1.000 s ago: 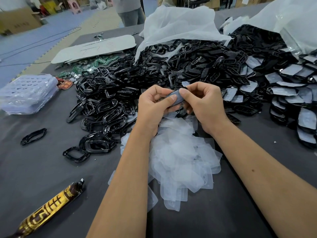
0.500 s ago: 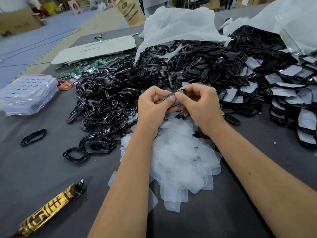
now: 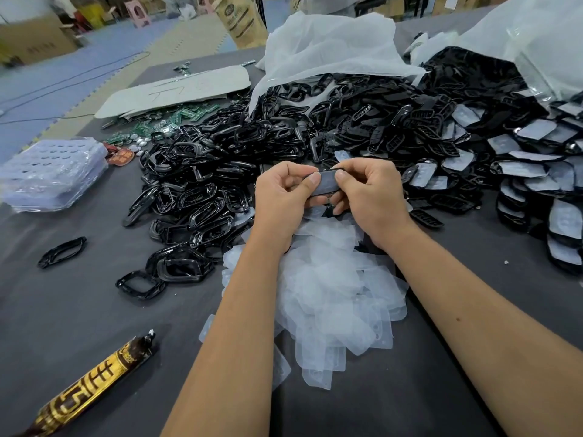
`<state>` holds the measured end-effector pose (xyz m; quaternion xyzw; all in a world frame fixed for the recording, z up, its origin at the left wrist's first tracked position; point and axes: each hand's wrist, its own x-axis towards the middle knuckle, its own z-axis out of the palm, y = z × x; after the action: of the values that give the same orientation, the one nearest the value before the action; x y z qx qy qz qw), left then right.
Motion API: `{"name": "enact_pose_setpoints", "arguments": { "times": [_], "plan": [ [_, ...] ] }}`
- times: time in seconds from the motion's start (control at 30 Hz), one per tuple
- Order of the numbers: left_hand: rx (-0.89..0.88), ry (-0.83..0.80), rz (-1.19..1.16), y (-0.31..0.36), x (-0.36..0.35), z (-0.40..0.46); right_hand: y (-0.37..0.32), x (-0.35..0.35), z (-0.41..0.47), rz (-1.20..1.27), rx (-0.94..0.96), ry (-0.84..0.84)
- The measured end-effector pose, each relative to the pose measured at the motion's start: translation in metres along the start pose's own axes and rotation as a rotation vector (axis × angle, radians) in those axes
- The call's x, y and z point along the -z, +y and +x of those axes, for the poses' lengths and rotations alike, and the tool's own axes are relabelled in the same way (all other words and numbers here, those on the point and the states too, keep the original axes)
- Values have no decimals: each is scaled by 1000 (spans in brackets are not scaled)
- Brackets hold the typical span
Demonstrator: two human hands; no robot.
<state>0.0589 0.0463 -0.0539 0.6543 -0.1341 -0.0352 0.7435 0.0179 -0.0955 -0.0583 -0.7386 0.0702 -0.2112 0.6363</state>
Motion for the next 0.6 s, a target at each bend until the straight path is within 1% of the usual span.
{"name": "enact_pose_setpoints", "arguments": {
  "times": [0.1,0.23,0.37,0.43,0.6],
  "plan": [
    [-7,46,36,0,0,1,-1,-1,-1,-81,30,-19],
    [-8,82,58,0,0,1,-3,-1,0,-75,26,-52],
    [19,14,-21,2,0,-2,-1,0,-2,-208,141,-15],
    [26,-14,-35,3,1,-2,0,1,-1,-185,118,-5],
    [18,-22,18,4,1,-2,2,3,1,12,-6,-42]
  ]
}}
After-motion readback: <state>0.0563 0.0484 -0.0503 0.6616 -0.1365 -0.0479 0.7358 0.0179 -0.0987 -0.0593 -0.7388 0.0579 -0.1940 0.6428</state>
